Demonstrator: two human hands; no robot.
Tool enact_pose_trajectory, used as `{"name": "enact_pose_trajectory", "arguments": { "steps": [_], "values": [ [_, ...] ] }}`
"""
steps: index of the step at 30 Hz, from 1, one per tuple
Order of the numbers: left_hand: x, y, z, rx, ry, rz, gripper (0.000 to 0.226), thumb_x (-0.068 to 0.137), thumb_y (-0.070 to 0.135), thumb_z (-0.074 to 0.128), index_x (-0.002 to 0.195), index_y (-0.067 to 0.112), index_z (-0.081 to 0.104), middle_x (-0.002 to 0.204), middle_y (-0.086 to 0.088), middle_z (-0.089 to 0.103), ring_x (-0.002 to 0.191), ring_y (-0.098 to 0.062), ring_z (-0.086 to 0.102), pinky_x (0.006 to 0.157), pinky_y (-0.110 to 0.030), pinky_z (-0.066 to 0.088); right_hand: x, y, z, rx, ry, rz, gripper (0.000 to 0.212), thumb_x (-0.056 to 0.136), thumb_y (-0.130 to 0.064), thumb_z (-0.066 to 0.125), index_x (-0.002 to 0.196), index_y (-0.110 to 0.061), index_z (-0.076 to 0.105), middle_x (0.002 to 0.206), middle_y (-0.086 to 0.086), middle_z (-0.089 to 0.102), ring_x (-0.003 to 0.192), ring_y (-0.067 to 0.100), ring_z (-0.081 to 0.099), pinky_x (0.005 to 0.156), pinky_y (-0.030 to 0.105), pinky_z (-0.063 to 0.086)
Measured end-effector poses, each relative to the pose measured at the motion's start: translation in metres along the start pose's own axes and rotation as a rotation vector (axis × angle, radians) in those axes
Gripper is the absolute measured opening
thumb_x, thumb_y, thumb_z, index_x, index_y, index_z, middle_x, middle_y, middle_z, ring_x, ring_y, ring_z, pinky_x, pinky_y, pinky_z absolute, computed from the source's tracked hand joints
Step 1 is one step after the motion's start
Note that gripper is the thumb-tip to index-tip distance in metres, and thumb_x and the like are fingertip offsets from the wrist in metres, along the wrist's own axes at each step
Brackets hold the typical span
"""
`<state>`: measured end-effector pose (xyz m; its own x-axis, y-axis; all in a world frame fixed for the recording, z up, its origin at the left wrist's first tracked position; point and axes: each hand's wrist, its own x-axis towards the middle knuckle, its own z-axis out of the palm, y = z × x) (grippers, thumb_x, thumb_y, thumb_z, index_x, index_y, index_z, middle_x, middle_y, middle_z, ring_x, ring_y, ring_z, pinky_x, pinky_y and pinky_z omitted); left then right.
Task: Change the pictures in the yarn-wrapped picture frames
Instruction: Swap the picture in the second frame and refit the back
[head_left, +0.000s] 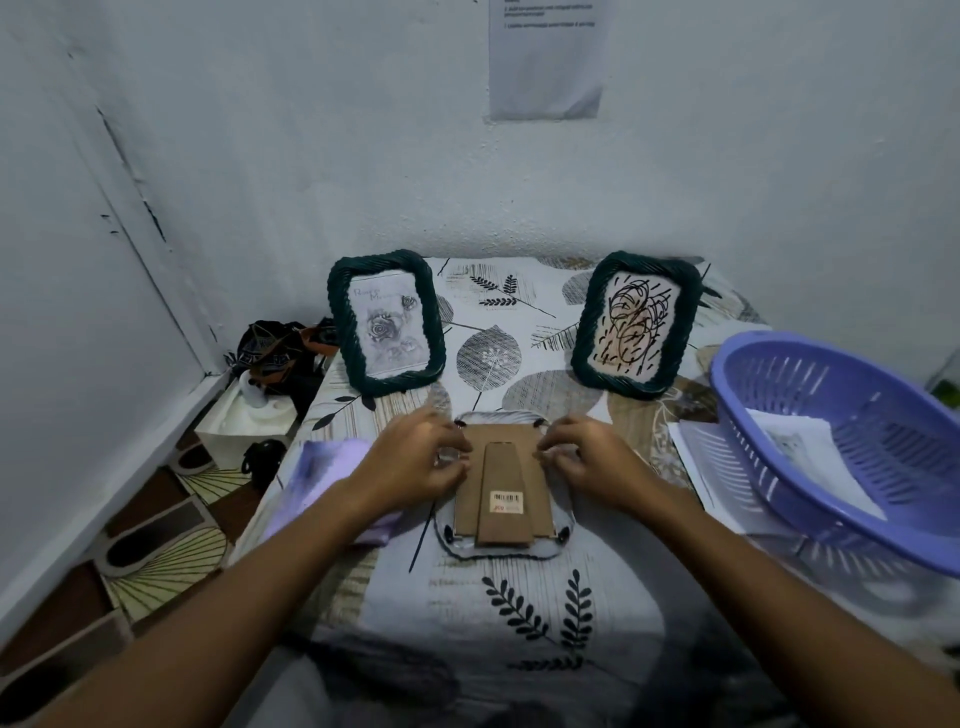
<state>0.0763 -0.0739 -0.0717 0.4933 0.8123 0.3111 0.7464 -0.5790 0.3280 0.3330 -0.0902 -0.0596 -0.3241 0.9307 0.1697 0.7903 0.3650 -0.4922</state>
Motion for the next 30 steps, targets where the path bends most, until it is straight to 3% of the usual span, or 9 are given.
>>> {"name": "enact_pose_trajectory", "arguments": {
  "steps": [3,7,12,14,16,19,23,30],
  "values": [
    [-0.031,0.006,0.004,-0.007,-0.035,0.081,0.035,0.081,0.039,0.053,0.098,0.019,0.076,0.106,0.007,0.072,0.111,-0.018,0.06,0.096,-0.046,0.046,-0.031,-0.008,-0.001,-0.022,-0.086,-0.026,0.025,0.09,-0.011,0.056,0.109,-0.012,0.073,0.123,0.007,0.062,0.112,0.022,0.056,0.093,0.028,0.043],
    [-0.05,0.017,0.003,-0.022,-0.128,0.046,0.05,0.082,0.046,0.039,0.108,0.019,0.073,0.125,0.006,0.065,0.134,-0.021,0.044,0.109,-0.055,0.03,-0.047,-0.008,-0.001,-0.036,-0.141,0.007,0.035,0.091,-0.008,0.051,0.121,-0.017,0.067,0.139,0.003,0.054,0.124,0.017,0.05,0.099,0.026,0.038],
    [-0.05,0.024,-0.002,-0.035,-0.181,-0.017,0.05,0.081,0.04,0.041,0.117,0.019,0.07,0.135,0.005,0.058,0.139,-0.019,0.036,0.115,-0.053,0.021,-0.048,-0.016,-0.004,-0.026,-0.165,0.027,0.038,0.091,-0.004,0.047,0.123,-0.013,0.064,0.142,0.006,0.05,0.126,0.021,0.049,0.1,0.031,0.039],
    [-0.055,0.027,-0.001,-0.027,-0.136,0.0,0.049,0.079,0.043,0.044,0.112,0.018,0.071,0.129,0.0,0.062,0.128,-0.022,0.047,0.107,-0.049,0.036,-0.053,-0.017,-0.001,0.005,-0.126,0.039,0.033,0.093,-0.009,0.05,0.122,-0.014,0.066,0.144,0.007,0.047,0.126,0.023,0.049,0.102,0.034,0.04],
    [-0.065,0.034,0.004,-0.016,0.045,0.015,0.039,0.078,0.043,0.055,0.099,0.017,0.074,0.108,0.0,0.069,0.101,-0.02,0.058,0.085,-0.042,0.049,-0.062,-0.018,0.007,0.05,-0.022,0.075,0.027,0.094,-0.017,0.054,0.117,-0.014,0.068,0.142,0.008,0.048,0.125,0.023,0.049,0.101,0.036,0.041],
    [-0.081,0.052,0.014,-0.032,0.223,-0.126,0.039,0.076,0.048,0.061,0.092,0.015,0.074,0.091,0.004,0.063,0.086,-0.014,0.056,0.069,-0.032,0.05,-0.082,-0.026,0.022,0.102,0.165,0.135,0.022,0.091,-0.021,0.061,0.107,-0.008,0.071,0.126,0.008,0.057,0.116,0.023,0.052,0.092,0.03,0.042],
    [-0.093,0.068,0.027,-0.073,0.302,-0.294,0.042,0.075,0.05,0.064,0.093,0.013,0.074,0.088,0.003,0.059,0.086,-0.015,0.055,0.067,-0.029,0.046,-0.103,-0.033,0.042,0.105,0.269,0.21,0.024,0.087,-0.029,0.067,0.101,-0.01,0.069,0.117,0.004,0.057,0.113,0.02,0.051,0.089,0.03,0.042],
    [-0.099,0.082,0.034,-0.06,0.4,-0.4,0.045,0.074,0.05,0.067,0.09,0.009,0.075,0.091,-0.001,0.067,0.088,-0.021,0.057,0.072,-0.036,0.048,-0.11,-0.041,0.052,0.131,0.374,0.307,0.03,0.085,-0.032,0.069,0.104,-0.009,0.069,0.112,0.004,0.061,0.108,0.019,0.053,0.081,0.026,0.04]
  ]
}}
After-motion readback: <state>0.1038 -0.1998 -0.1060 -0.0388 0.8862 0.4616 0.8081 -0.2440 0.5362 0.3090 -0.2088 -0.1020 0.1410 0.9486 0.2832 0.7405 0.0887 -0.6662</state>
